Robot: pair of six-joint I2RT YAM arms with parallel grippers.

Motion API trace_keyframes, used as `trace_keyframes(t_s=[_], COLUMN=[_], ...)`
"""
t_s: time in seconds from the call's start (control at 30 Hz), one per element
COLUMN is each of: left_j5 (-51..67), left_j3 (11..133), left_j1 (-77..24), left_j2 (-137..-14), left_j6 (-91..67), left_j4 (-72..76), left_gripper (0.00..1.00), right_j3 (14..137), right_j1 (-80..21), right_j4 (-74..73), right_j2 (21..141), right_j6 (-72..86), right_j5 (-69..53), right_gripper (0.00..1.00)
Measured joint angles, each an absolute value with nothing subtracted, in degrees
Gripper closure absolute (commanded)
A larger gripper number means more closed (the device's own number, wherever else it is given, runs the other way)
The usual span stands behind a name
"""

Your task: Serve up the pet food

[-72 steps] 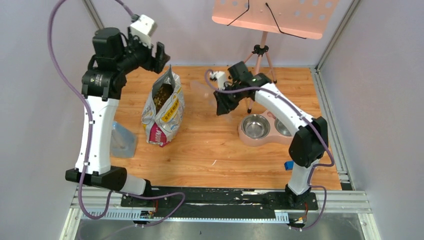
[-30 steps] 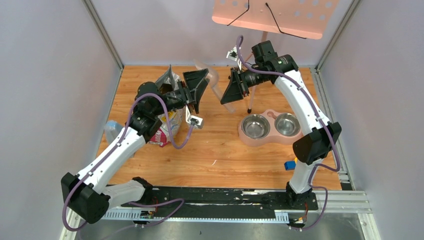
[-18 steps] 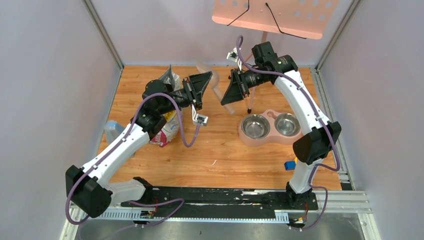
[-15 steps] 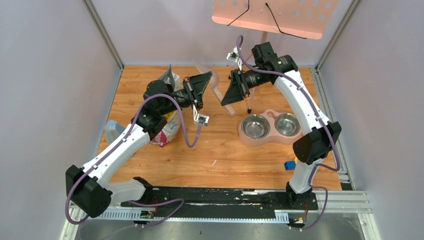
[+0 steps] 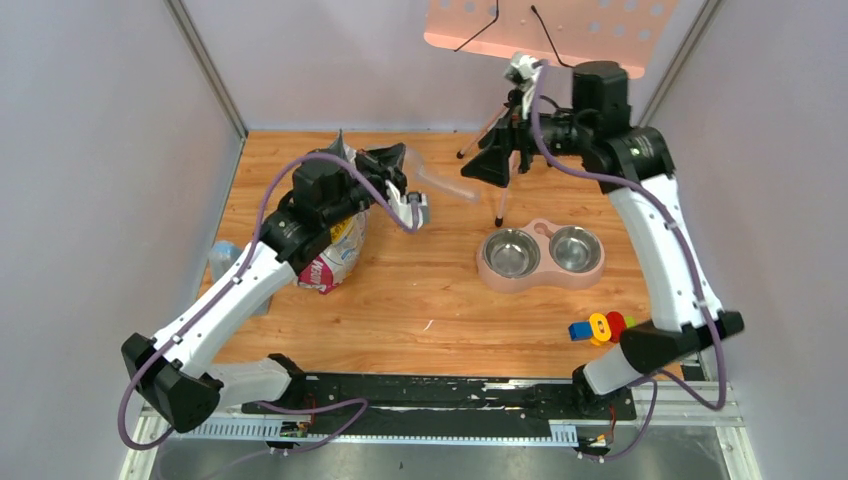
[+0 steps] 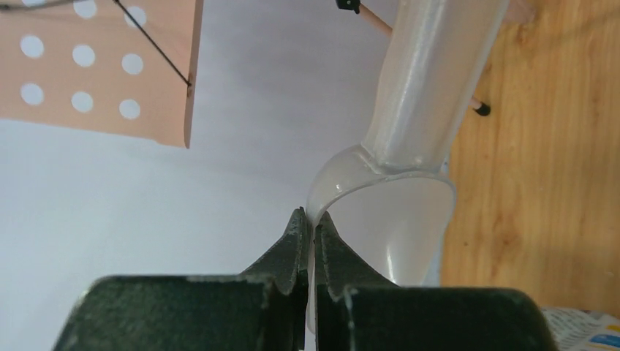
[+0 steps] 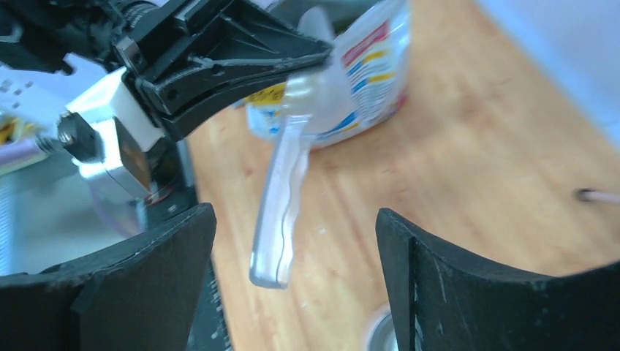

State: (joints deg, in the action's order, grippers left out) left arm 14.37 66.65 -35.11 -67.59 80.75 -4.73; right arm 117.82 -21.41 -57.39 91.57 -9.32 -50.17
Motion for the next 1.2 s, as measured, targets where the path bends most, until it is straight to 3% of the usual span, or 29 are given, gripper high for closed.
trace_keyframes(t_s=[0.17,0.33,0.7,1.2], left_j5=[7.8,6.0,9.0,12.0], left_j3=[85.7,100.7,100.9,100.9], left_j1=[-36.4,-36.3,-36.4,-36.4], left_j2=[-75.4,-84.6,-88.3,-88.2], left_j6=[60.1,41.5,26.6,23.6], left_j4=[-17.6,-26.0,-33.8,-34.6], left_gripper=[1.00,1.00,1.00,1.00], right_j3=[109.9,108.0,107.5,101.7], right_j1=[-19.8,-19.4,-19.3,-19.9], right_j4=[-43.6,-34.9,-29.0,-27.4], right_j2=[81.2,81.5,89.2,88.4], right_j6=[-1.3,9.4,21.6,22.2], right_j5=[-41.9,-39.5,-43.0,-46.6], right_gripper=[0.19,0.19,0.36,0.47])
